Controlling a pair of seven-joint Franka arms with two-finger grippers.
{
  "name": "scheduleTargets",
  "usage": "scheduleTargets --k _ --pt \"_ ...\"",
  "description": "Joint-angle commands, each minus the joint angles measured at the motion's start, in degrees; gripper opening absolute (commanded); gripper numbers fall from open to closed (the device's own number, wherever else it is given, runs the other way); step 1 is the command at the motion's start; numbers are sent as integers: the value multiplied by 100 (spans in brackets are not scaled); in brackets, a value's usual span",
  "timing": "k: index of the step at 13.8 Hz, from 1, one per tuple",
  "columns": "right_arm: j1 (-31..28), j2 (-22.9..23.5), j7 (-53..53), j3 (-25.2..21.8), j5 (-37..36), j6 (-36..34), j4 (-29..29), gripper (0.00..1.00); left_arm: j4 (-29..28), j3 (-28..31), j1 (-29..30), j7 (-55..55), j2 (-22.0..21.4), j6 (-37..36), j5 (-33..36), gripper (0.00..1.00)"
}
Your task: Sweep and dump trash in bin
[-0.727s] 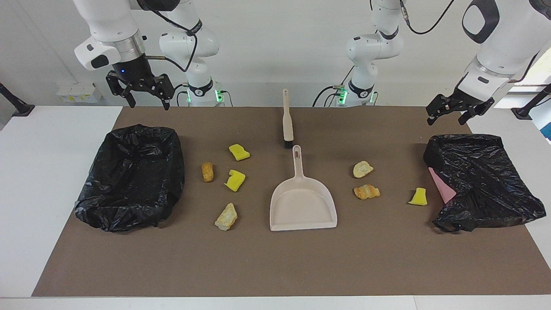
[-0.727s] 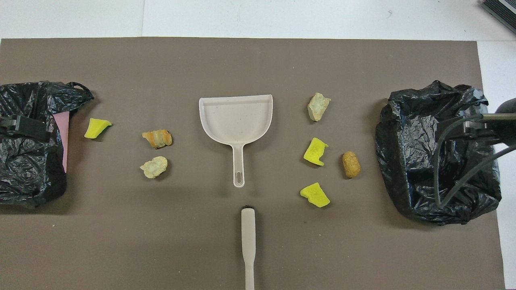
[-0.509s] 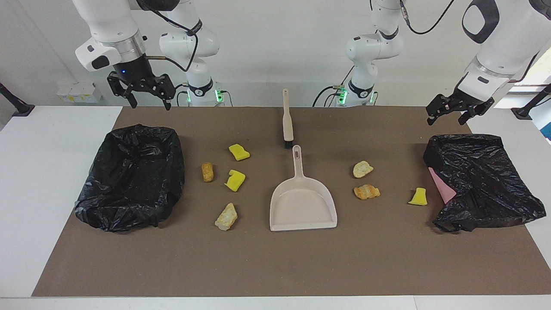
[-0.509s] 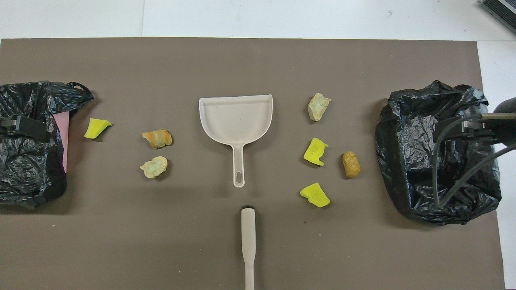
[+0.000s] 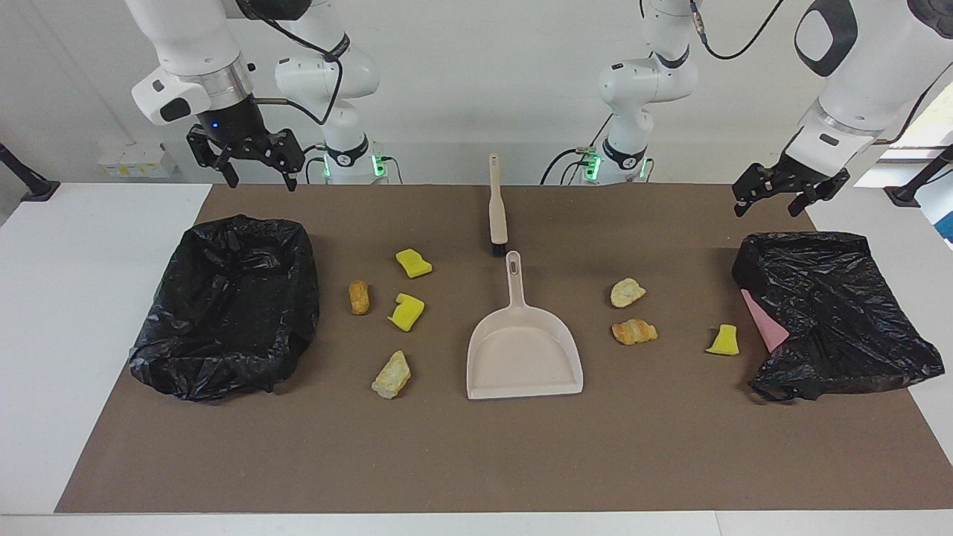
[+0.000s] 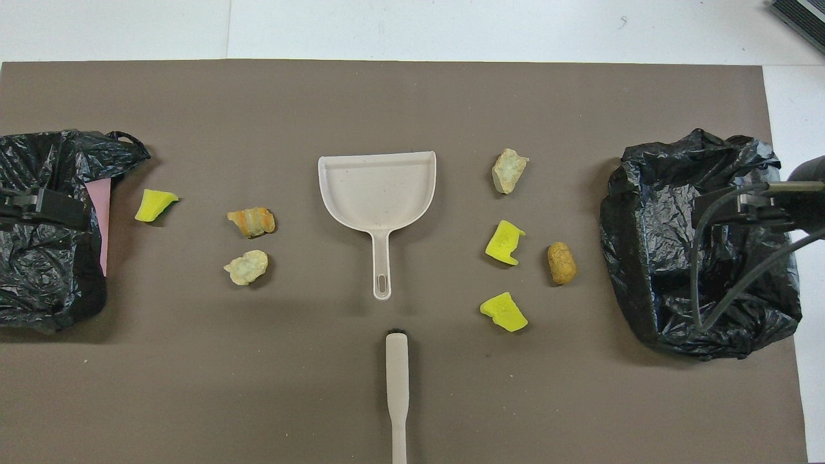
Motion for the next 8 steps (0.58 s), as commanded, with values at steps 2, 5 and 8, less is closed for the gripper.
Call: scheduleTargets --k 2,5,8 --pt "8 -18 116 -51 89 -41 -4 100 -667 10 -301 -61 -486 21 -227 100" --pt "-19 -18 116 -51 89 -41 -4 100 -966 10 -862 -577 -688 30 -245 100" --pt "-10 -18 107 -51 89 -59 -4 100 -1597 10 -1600 -1227 -1013 415 -307 100"
